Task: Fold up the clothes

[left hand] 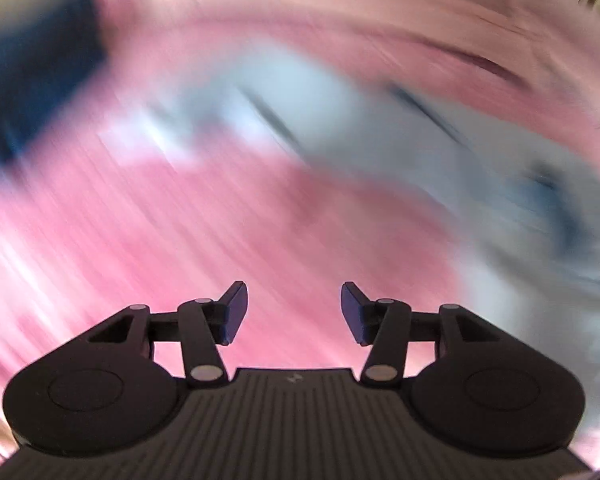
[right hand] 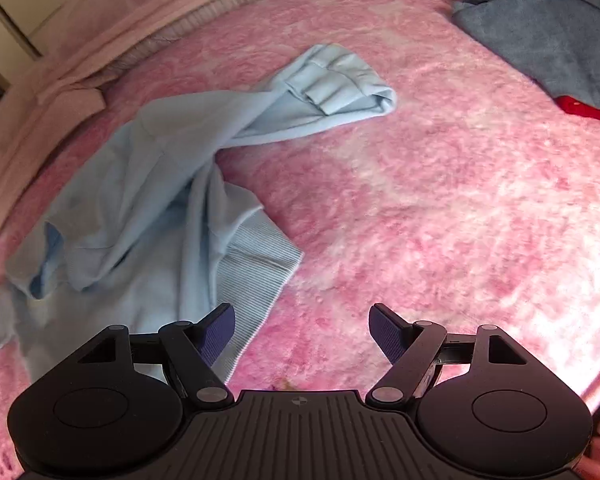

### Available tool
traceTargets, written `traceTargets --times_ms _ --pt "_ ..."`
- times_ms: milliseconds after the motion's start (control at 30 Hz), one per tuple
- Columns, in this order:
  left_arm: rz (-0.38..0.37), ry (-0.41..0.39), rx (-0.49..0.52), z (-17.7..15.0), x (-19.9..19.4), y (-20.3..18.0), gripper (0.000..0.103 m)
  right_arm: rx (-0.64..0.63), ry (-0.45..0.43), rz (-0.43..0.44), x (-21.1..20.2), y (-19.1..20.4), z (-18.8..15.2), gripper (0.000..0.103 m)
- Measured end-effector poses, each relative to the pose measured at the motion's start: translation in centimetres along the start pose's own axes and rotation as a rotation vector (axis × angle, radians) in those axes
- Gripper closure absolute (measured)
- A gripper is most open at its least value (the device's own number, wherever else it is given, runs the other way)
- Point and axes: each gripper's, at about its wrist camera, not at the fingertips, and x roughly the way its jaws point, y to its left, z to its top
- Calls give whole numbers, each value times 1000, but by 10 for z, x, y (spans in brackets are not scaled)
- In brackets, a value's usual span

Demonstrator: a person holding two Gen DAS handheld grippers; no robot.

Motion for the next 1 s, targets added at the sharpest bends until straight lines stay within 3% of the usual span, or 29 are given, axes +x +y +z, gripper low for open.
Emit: traceTargets --times_ms 67,100,233,300,333,367,400,433,500,567,700,767,800,833,867,933,967,1000 --pt "-149 87 -98 -42 9 -17 55 -47 -12 37 7 -1 4 26" --pt "-176 100 -118 -55 12 -25 55 -75 -18 58 12 -1 7 26" --pt "-170 71 -124 -87 21 -60 46 -181 -28 140 40 4 19 26" --pt "-167 57 -128 -102 26 -77 35 -241 -16 161 59 9 23 26" --pt "-159 48 -110 -105 27 -84 37 -273 -5 168 64 12 22 26" --pt "-147 38 -79 -103 28 -90 61 -306 9 177 68 15 20 27" --pt "-145 33 -46 -100 27 -94 98 -338 22 186 73 18 18 40" --pt "-150 32 -11 -95 26 -97 97 -371 35 194 77 21 16 89" --pt "-165 -2 20 -87 9 -96 98 -406 43 230 76 23 11 91" --pt "-174 -72 49 -77 -23 -90 98 -332 54 321 57 16 10 93" --pt "-189 -256 125 -53 -112 -75 96 -21 120 580 9 -25 5 94" --pt "-185 -270 226 -52 -138 -81 95 138 173 665 -10 -50 -13 94" --pt "-172 -243 285 -58 -141 -87 93 196 214 668 -15 -61 -28 94" --pt "-153 -201 345 -67 -139 -93 90 199 252 615 -17 -66 -43 94" --pt "-128 -133 384 -77 -131 -97 79 179 288 541 -16 -70 -59 94" --pt "-15 3 416 -96 -105 -96 79 139 358 392 -14 -77 -89 92" --pt "47 67 429 -106 -92 -95 80 92 374 306 -13 -78 -99 80" --pt "68 85 421 -107 -86 -93 80 32 375 225 -12 -76 -103 76"
